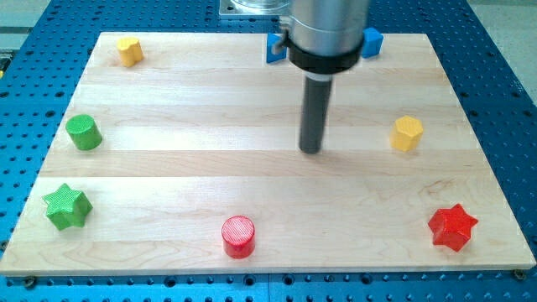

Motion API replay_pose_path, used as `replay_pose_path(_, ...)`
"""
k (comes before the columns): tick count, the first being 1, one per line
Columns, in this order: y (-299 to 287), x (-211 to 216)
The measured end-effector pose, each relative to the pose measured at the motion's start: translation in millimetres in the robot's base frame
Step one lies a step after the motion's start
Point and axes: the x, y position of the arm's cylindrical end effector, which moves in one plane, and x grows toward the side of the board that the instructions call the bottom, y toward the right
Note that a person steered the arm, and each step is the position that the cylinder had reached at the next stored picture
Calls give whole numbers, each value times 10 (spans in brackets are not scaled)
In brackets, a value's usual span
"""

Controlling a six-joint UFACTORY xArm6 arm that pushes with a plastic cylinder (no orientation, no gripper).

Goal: Move the hexagon diagonally to the red circle

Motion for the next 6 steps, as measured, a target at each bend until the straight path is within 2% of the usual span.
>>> replay_pose_path(1, 665, 125)
replay_pose_path(2, 893, 125)
replay_pose_path(3, 1178, -139)
replay_pose_path(5, 1362, 125)
replay_pose_path(6, 1355, -216)
